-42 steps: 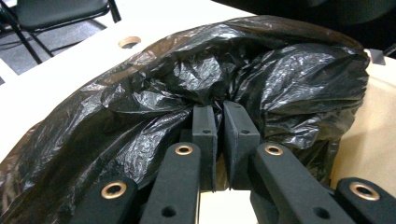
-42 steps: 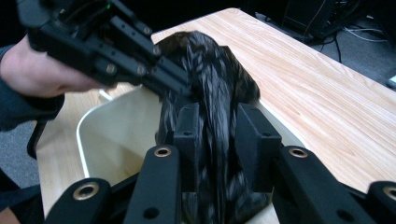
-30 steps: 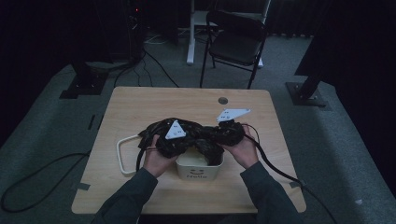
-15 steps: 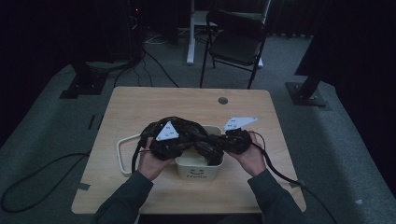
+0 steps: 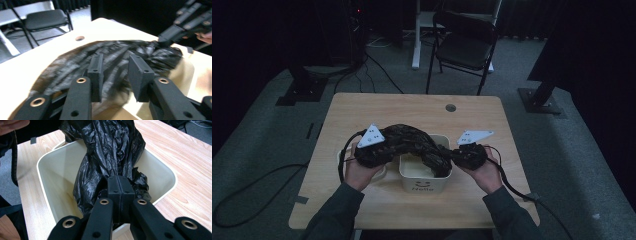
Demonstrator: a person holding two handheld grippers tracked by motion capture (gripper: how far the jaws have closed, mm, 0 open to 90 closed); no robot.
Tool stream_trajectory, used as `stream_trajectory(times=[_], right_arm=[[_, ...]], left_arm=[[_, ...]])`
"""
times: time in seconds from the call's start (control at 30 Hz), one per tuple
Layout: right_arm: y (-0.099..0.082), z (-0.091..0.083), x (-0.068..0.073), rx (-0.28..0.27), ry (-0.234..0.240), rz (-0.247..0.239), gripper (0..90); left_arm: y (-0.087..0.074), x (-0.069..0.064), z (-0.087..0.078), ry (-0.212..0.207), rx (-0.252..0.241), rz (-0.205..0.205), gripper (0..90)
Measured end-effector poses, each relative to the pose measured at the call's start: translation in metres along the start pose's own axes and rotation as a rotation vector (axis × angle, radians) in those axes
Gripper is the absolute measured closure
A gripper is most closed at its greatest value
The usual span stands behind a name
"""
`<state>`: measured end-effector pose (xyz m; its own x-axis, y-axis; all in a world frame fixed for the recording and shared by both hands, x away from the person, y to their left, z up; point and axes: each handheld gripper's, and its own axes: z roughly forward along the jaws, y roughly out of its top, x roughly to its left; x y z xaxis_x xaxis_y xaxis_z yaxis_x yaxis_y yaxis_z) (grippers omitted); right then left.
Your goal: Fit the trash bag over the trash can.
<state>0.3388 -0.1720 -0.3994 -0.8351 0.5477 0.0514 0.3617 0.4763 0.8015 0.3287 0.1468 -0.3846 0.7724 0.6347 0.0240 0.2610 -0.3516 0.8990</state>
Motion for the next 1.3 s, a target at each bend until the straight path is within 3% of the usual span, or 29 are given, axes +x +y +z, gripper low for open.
stream_trajectory(times=[0.2, 0.5, 0.6, 0.73, 0.87, 0.93, 1.13, 1.2, 1.3], right_arm=[[-0.002, -0.002, 0.000, -0.005, 0.002, 0.002, 90.0], [-0.010, -0.005, 0.002, -0.002, 0.008, 0.002, 90.0], [-0.013, -0.007, 0.001, -0.005, 0.008, 0.006, 90.0], [-0.015, -0.008, 0.001, -0.006, 0.009, 0.009, 90.0], [-0.017, -0.008, 0.001, -0.004, 0.010, 0.014, 90.0], [-0.018, -0.008, 0.001, -0.004, 0.013, 0.014, 89.9], [-0.018, -0.007, 0.002, 0.003, 0.015, 0.009, 89.9], [-0.019, -0.006, 0.002, 0.010, 0.011, 0.010, 89.9], [-0.020, -0.004, 0.003, 0.016, 0.017, 0.009, 87.5]], left_arm=[[0.003, 0.009, 0.006, 0.019, 0.025, -0.018, 60.6], [-0.003, 0.005, 0.018, 0.016, 0.071, -0.012, 57.9], [-0.005, 0.002, 0.021, 0.007, 0.080, -0.008, 61.9], [-0.007, -0.001, 0.023, 0.005, 0.094, 0.005, 78.3], [-0.008, -0.009, 0.026, -0.018, 0.111, 0.033, 86.4], [-0.009, -0.011, 0.027, -0.014, 0.123, 0.057, 88.4], [-0.010, -0.017, 0.027, -0.044, 0.126, 0.060, 90.0], [-0.011, -0.020, 0.027, -0.058, 0.140, 0.084, 90.0], [-0.011, -0.022, 0.029, -0.066, 0.147, 0.088, 90.0]])
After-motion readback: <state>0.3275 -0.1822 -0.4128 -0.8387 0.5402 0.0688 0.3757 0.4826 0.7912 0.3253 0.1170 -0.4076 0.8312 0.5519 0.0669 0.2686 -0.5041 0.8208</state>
